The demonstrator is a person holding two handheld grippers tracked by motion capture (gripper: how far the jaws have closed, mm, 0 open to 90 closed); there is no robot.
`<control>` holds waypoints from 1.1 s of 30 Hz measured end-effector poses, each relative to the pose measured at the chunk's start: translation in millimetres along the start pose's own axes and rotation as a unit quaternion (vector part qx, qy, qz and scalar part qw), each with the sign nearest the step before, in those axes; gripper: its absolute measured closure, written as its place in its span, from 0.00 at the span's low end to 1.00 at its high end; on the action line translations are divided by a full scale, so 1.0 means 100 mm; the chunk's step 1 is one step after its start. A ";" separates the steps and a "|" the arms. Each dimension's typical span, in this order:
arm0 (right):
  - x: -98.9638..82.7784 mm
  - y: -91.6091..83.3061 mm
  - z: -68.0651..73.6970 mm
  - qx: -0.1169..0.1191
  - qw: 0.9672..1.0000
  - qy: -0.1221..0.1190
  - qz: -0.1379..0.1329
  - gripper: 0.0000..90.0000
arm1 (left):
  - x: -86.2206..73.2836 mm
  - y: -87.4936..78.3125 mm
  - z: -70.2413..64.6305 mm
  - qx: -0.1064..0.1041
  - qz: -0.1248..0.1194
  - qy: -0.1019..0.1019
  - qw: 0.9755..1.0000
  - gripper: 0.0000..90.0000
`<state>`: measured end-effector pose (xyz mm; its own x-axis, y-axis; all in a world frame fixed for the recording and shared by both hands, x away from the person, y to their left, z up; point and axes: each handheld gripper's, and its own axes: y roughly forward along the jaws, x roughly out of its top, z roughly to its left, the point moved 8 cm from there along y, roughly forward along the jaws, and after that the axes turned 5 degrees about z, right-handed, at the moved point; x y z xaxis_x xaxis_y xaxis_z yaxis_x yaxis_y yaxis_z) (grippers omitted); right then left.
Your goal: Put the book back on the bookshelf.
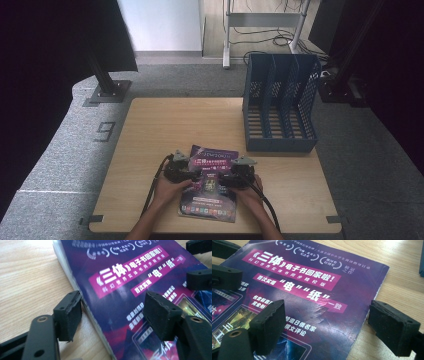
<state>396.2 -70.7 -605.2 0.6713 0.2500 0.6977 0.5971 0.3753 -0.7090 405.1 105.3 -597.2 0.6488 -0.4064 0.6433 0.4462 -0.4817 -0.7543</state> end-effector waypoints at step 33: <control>-0.01 -0.01 0.01 -0.003 1.000 -0.001 -0.002 0.17 | 0.14 -0.23 -0.17 -0.077 -0.058 -0.011 0.995 0.47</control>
<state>395.0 -70.4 -604.9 0.6681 0.2499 0.7008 0.6029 0.3702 -0.7068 393.0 97.4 -568.8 0.6126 -0.3250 0.7205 0.4194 -0.6389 -0.6449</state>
